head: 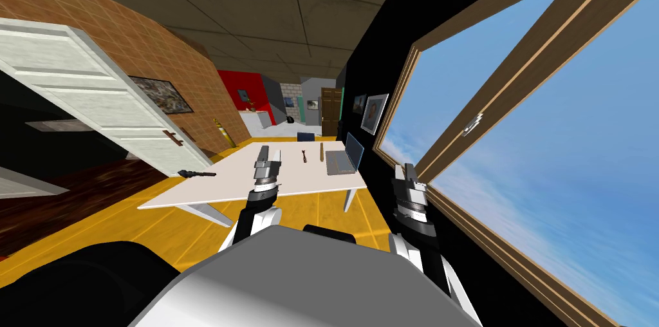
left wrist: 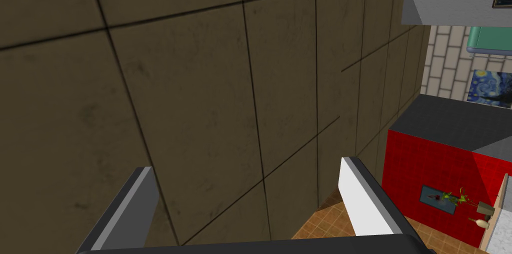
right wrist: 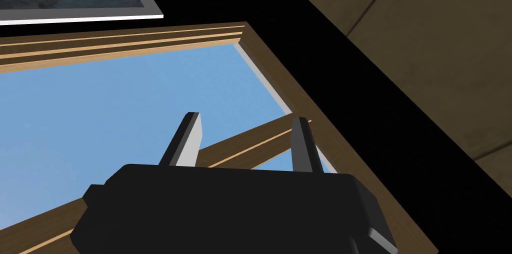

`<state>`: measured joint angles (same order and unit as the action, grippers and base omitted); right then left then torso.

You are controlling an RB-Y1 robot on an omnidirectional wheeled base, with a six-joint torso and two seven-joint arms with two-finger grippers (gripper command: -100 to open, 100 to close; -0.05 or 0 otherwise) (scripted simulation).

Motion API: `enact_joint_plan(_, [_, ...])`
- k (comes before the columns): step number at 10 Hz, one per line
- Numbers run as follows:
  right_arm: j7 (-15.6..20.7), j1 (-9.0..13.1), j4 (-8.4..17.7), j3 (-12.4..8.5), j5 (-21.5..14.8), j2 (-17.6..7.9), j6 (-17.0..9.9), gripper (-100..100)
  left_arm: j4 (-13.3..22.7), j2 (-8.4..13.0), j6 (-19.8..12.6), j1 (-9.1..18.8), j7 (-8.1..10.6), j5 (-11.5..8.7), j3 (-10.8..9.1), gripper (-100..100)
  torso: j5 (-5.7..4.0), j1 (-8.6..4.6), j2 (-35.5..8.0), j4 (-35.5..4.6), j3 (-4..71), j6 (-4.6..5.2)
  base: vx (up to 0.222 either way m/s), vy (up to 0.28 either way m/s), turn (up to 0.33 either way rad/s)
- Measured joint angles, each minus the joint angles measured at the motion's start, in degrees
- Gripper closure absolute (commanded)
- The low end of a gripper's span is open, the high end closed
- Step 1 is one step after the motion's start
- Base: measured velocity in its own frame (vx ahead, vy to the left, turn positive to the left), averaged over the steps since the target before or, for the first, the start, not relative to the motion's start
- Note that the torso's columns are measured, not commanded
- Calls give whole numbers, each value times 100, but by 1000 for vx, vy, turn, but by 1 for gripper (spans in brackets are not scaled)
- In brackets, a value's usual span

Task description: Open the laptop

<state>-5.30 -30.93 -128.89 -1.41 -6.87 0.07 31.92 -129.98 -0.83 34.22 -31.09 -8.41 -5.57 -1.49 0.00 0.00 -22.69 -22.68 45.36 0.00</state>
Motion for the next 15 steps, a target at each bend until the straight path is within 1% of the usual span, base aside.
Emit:
enact_joint_plan(3, [0,0,0,0,0,0,0,0,0,0,0,0,0,0,0,0,0,0,-1270,-1269,2537,0,0,0,0])
enact_joint_plan(4, [0,0,0,0,0,0,0,-100,0,0,0,0,0,0,0,0,0,0,-1693,-1692,3383,0,7,1,1])
enact_joint_plan(5, [26,22,29,5,-34,-90,-6,-100,2,0,0,0,0,0,0,0,0,0,-1885,-1880,3778,0,0,0,0])
enact_joint_plan(6, [65,58,90,-7,-77,-212,0,-100,2,0,-1,-1,0,0,0,0,0,0,-1938,-1936,3890,0,0,0,0])
enact_joint_plan(9, [269,224,281,-27,-318,-509,-48,-100,3,0,-1,-1,0,0,0,0,0,1,-1958,-1959,3921,0,8,1,3])
enact_joint_plan(13, [688,613,714,-134,-815,-752,-150,-100,3,0,-1,-1,0,0,0,0,0,0,-1959,-1960,3921,0,14,2,4])
enact_joint_plan(15, [965,894,1018,-181,-1139,-813,-204,-100,3,0,-1,-1,0,0,0,0,0,1,-1959,-1960,3921,0,16,3,5])
